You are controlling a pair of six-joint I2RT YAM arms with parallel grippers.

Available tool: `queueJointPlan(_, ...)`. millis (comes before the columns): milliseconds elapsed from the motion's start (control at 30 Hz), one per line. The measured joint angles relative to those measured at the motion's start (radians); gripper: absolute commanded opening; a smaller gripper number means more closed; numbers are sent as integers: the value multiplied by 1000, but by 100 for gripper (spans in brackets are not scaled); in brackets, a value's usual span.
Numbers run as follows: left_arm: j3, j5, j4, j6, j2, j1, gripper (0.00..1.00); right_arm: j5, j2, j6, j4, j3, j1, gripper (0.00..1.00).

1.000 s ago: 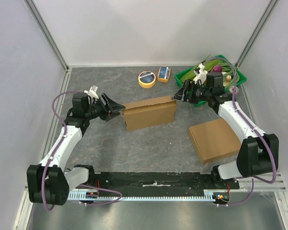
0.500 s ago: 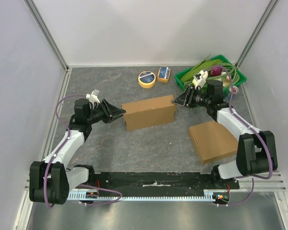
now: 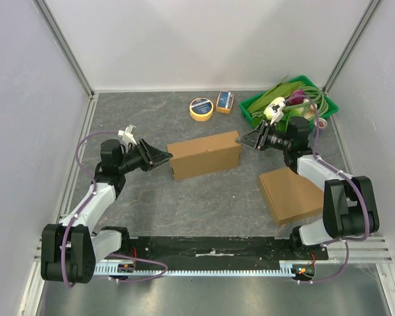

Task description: Fold the paper box

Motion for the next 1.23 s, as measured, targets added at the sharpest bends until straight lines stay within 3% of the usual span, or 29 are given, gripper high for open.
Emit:
queueJointPlan(200,-90,19,-60,7,-169,0,30,-8,-115,-45,-121,-53,-2,26)
queueJointPlan(300,-149,18,-152,5,-305,0,38,-16,-204,-52,-219,-102,-1,32)
queueJointPlan(433,-187,-56,-343,0,-427,14,52,65,-308,-89,-422,-193,2,47)
queueJointPlan(567,-137,-117,-566,-5,-489,21,58,170,-382,-135,-684,-217,1,61)
queueJointPlan(700,26,-164,-739,7,-589,21,60,280,-452,-220,-919,-103,2,70)
queueJointPlan(867,249,-188,-810,100,-602,21,60,401,-456,-321,-1064,133,2,75)
queueJointPlan(1000,399,-196,-863,196,-549,16,61,495,-480,-390,-1149,318,2,98)
queueJointPlan(1233,757,-258,-924,364,-516,-51,63,544,-711,-453,-1181,504,2,98)
